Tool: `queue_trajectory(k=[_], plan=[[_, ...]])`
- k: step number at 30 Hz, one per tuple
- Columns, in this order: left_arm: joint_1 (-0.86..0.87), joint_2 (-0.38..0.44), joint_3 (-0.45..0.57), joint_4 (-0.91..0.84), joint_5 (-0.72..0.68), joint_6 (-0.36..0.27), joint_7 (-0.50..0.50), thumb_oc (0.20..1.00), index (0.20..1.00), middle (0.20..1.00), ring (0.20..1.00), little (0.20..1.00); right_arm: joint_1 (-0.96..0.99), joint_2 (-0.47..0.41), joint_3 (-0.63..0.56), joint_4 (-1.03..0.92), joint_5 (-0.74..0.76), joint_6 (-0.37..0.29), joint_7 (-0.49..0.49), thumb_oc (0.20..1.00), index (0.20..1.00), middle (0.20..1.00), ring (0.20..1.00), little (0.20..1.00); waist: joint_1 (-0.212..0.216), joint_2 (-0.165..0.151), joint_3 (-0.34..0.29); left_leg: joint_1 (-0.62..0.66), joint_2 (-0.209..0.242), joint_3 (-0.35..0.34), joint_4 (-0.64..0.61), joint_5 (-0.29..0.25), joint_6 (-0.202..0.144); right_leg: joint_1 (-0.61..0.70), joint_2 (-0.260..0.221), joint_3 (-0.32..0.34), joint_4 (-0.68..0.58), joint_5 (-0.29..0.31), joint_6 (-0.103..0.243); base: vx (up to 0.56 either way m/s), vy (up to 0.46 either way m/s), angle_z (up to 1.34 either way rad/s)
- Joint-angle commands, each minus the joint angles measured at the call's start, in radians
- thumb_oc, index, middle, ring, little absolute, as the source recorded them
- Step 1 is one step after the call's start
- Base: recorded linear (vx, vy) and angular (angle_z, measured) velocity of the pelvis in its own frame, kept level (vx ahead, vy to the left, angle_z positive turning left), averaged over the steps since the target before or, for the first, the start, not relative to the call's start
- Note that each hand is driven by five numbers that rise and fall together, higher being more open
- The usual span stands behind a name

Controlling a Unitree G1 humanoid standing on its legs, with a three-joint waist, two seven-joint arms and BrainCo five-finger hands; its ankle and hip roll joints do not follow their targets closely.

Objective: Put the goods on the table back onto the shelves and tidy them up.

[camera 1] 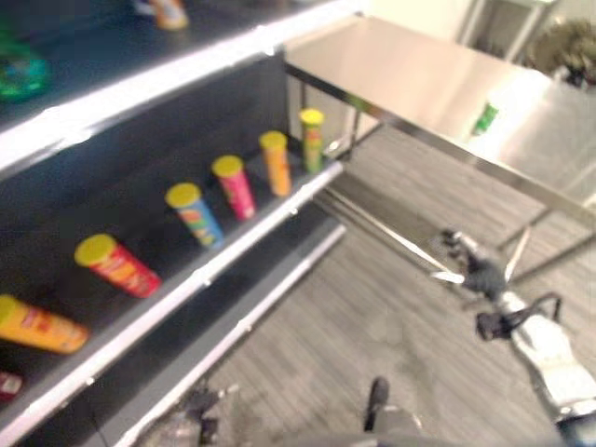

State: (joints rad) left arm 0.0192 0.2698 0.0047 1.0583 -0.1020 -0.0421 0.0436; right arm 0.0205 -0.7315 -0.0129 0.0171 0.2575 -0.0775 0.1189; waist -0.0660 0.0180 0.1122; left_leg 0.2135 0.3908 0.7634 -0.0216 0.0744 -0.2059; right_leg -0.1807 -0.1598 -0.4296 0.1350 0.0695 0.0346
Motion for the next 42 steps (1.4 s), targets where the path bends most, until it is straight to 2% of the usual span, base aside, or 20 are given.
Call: queue_trajectory(k=[1, 3, 6, 8, 9, 10, 12, 17, 21, 25, 29, 30, 34, 35, 37, 38, 39, 40, 41, 42], plan=[[-0.041, 0.043, -0.015, 0.001, -0.026, -0.026, 0.015, 1.0, 1.0, 1.0, 1.0, 1.0, -0.049, -0.042, -0.12, -0.144, 0.004, -0.08, -0.076, 1.0, 1.0, 1.0, 1.0, 1.0, -0.017, -0.067, 0.011, -0.056, 0.088, -0.02, 0.054, 0.086, -0.055, 0.19, -0.163, -0.059, -0.104, -0.039, 0.203, 0.04, -0.455, -0.69], [-0.04, 0.024, -0.02, -0.002, -0.028, -0.031, 0.01, 1.0, 1.0, 1.0, 1.0, 1.0, -0.061, -0.1, -0.167, -0.153, -0.02, -0.101, -0.118, 1.0, 1.0, 1.0, 1.0, 1.0, -0.029, -0.048, 0.014, -0.049, 0.143, -0.026, 0.09, 0.192, -0.056, 0.224, -0.088, -0.058, -0.136, -0.092, 0.167, 0.03, -0.377, -0.37], [-0.053, 0.011, -0.032, -0.002, -0.027, -0.027, 0.015, 1.0, 1.0, 1.0, 1.0, 1.0, -0.078, -0.126, -0.182, -0.14, -0.043, -0.1, -0.152, 1.0, 1.0, 1.0, 1.0, 1.0, -0.035, -0.033, 0.025, -0.058, 0.17, -0.068, 0.144, 0.246, -0.056, 0.268, -0.021, -0.045, -0.187, -0.116, 0.133, 0.05, -0.33, -0.45], [-0.053, 0.003, -0.037, -0.006, -0.042, -0.027, 0.014, 1.0, 1.0, 1.0, 1.0, 1.0, -0.121, -0.14, -0.159, -0.119, -0.044, -0.095, -0.173, 1.0, 1.0, 1.0, 1.0, 1.0, -0.017, -0.041, 0.04, -0.11, 0.103, -0.2, 0.218, 0.176, -0.038, 0.287, 0.014, -0.015, -0.214, -0.134, 0.113, 0.13, -0.458, -0.59], [-0.046, -0.001, -0.041, -0.004, -0.053, -0.03, 0.014, 1.0, 1.0, 1.0, 1.0, 1.0, -0.165, -0.146, -0.13, -0.098, -0.059, -0.083, -0.185, 1.0, 1.0, 1.0, 1.0, 1.0, 0.007, -0.063, 0.041, -0.18, -0.018, -0.315, 0.24, 0.044, 0.008, 0.291, 0.038, 0.039, -0.219, -0.148, 0.098, 0.2, -0.444, -0.6], [-0.052, -0.008, -0.032, -0.002, -0.057, -0.027, 0.022, 1.0, 1.0, 1.0, 1.0, 1.0, -0.198, -0.138, -0.099, -0.087, -0.062, -0.084, -0.195, 1.0, 1.0, 1.0, 1.0, 1.0, 0.017, -0.076, 0.041, -0.2, -0.077, -0.34, 0.243, -0.03, 0.038, 0.295, 0.039, 0.065, -0.218, -0.152, 0.101, 0.16, -0.408, -0.71], [-0.051, 0.007, -0.023, 0.014, -0.062, -0.044, 0.028, 1.0, 1.0, 1.0, 1.0, 1.0, -0.257, -0.132, -0.056, -0.053, -0.057, -0.088, -0.193, 1.0, 1.0, 1.0, 1.0, 1.0, 0.045, -0.087, 0.042, -0.251, -0.166, -0.36, 0.224, -0.079, 0.079, 0.294, 0.053, 0.104, -0.222, -0.142, 0.099, 0.13, -0.184, -1.11], [-0.025, 0.013, -0.017, 0.014, -0.058, -0.042, 0.032, 1.0, 1.0, 1.0, 1.0, 1.0, -0.381, -0.124, 0.043, 0.006, -0.023, -0.092, -0.201, 1.0, 1.0, 1.0, 1.0, 1.0, 0.103, -0.061, 0.047, -0.349, -0.265, -0.364, 0.101, -0.008, 0.08, 0.327, 0.098, 0.169, -0.222, -0.156, 0.101, 0.19, -0.074, -0.74], [0.002, 0.02, -0.002, 0.013, -0.063, -0.039, 0.027, 1.0, 1.0, 1.0, 1.0, 1.0, -0.425, -0.14, 0.059, 0.018, -0.017, -0.089, -0.206, 1.0, 1.0, 1.0, 1.0, 1.0, 0.128, -0.043, 0.055, -0.384, -0.265, -0.311, 0.041, 0.018, 0.054, 0.373, 0.125, 0.18, -0.222, -0.197, 0.097, 0.25, -0.053, -1.12], [0.046, 0.018, 0.028, 0.002, -0.097, -0.03, 0.024, 1.0, 1.0, 1.0, 1.0, 1.0, -0.471, -0.137, 0.095, 0.042, -0.028, -0.083, -0.209, 1.0, 1.0, 1.0, 1.0, 1.0, 0.157, -0.019, 0.044, -0.338, -0.269, -0.249, -0.013, 0.033, 0.084, 0.436, 0.16, 0.18, -0.19, -0.25, 0.097, 0.36, 0.012, -0.05], [0.102, 0.004, 0.076, 0.044, -0.099, -0.015, 0.031, 1.0, 1.0, 1.0, 1.0, 1.0, -0.417, -0.137, 0.037, 0.07, -0.067, -0.065, -0.213, 1.0, 1.0, 1.0, 1.0, 1.0, 0.196, -0.066, 0.028, -0.282, -0.302, -0.264, -0.015, 0.019, 0.14, 0.421, 0.118, 0.157, 0.046, -0.228, 0.146, 0.31, -0.029, -0.33], [0.088, 0.009, 0.055, 0.045, -0.073, -0.024, 0.044, 1.0, 1.0, 1.0, 1.0, 1.0, -0.376, -0.143, -0.014, 0.064, -0.091, -0.068, -0.218, 1.0, 1.0, 1.0, 1.0, 1.0, 0.176, -0.094, 0.046, -0.258, -0.312, -0.28, 0.006, -0.024, 0.168, 0.322, 0.079, 0.16, 0.254, -0.157, 0.219, 0.22, -0.086, 0.03], [0.045, 0.012, 0.007, 0.038, -0.047, -0.025, 0.053, 1.0, 1.0, 1.0, 1.0, 1.0, -0.336, -0.142, -0.07, 0.083, -0.1, -0.072, -0.235, 1.0, 1.0, 1.0, 1.0, 1.0, 0.145, -0.095, 0.063, -0.234, -0.291, -0.297, 0.025, -0.05, 0.194, 0.166, 0.052, 0.174, 0.52, -0.043, 0.227, 0.13, -0.072, 0.5], [0.034, 0.018, -0.011, -0.027, -0.066, -0.035, 0.054, 1.0, 1.0, 1.0, 1.0, 1.0, -0.302, -0.148, -0.098, 0.073, -0.109, -0.066, -0.241, 1.0, 1.0, 1.0, 1.0, 1.0, 0.137, -0.081, 0.068, -0.204, -0.304, -0.331, 0.024, -0.077, 0.201, 0.137, -0.034, 0.141, 0.511, -0.08, 0.22, 0.18, -0.022, 0.51], [0.036, 0.018, -0.013, -0.029, -0.066, -0.033, 0.054, 1.0, 1.0, 1.0, 1.0, 1.0, -0.297, -0.147, -0.102, 0.071, -0.109, -0.065, -0.241, 1.0, 1.0, 1.0, 1.0, 1.0, 0.134, -0.083, 0.07, -0.202, -0.307, -0.336, 0.025, -0.078, 0.202, 0.141, -0.038, 0.136, 0.514, -0.084, 0.22, 0.16, -0.043, 0.53], [0.043, 0.024, -0.053, -0.105, -0.08, -0.039, 0.019, 1.0, 1.0, 1.0, 1.0, 1.0, -0.291, -0.172, -0.127, 0.094, -0.114, -0.059, -0.252, 1.0, 1.0, 1.0, 1.0, 1.0, 0.134, -0.066, 0.066, -0.187, -0.304, -0.388, 0.02, -0.099, 0.183, 0.156, -0.111, 0.101, 0.366, -0.158, 0.168, 0.21, -0.152, 0.37], [0.049, 0.024, -0.07, -0.108, -0.078, -0.04, 0.01, 1.0, 1.0, 1.0, 1.0, 1.0, -0.277, -0.186, -0.149, 0.102, -0.114, -0.059, -0.256, 1.0, 1.0, 1.0, 1.0, 1.0, 0.125, -0.058, 0.064, -0.184, -0.309, -0.424, 0.023, -0.107, 0.176, 0.162, -0.12, 0.115, 0.258, -0.162, 0.157, 0.3, -0.243, 0.17], [0.054, 0.025, -0.084, -0.105, -0.063, -0.038, 0.005, 1.0, 1.0, 1.0, 1.0, 1.0, -0.269, -0.2, -0.17, 0.118, -0.106, -0.058, -0.261, 1.0, 1.0, 1.0, 1.0, 1.0, 0.118, -0.057, 0.062, -0.177, -0.315, -0.454, 0.021, -0.118, 0.166, 0.15, -0.136, 0.146, 0.133, -0.141, 0.16, 0.31, -0.337, 0.52], [0.058, 0.034, -0.089, -0.098, -0.039, -0.038, -0.002, 1.0, 1.0, 1.0, 1.0, 1.0, -0.232, -0.221, -0.218, 0.12, -0.094, -0.056, -0.267, 1.0, 1.0, 1.0, 1.0, 1.0, 0.101, -0.056, 0.056, -0.162, -0.314, -0.51, 0.017, -0.139, 0.142, 0.14, -0.165, 0.187, -0.069, -0.055, 0.185, 0.37, -0.36, 0.71], [0.056, 0.033, -0.086, -0.085, -0.026, -0.04, -0.002, 1.0, 1.0, 1.0, 1.0, 1.0, -0.203, -0.225, -0.248, 0.116, -0.091, -0.054, -0.267, 1.0, 1.0, 1.0, 1.0, 1.0, 0.087, -0.056, 0.057, -0.145, -0.312, -0.539, 0.013, -0.154, 0.133, 0.123, -0.177, 0.226, -0.115, -0.023, 0.2, 0.28, -0.269, 1.16]])
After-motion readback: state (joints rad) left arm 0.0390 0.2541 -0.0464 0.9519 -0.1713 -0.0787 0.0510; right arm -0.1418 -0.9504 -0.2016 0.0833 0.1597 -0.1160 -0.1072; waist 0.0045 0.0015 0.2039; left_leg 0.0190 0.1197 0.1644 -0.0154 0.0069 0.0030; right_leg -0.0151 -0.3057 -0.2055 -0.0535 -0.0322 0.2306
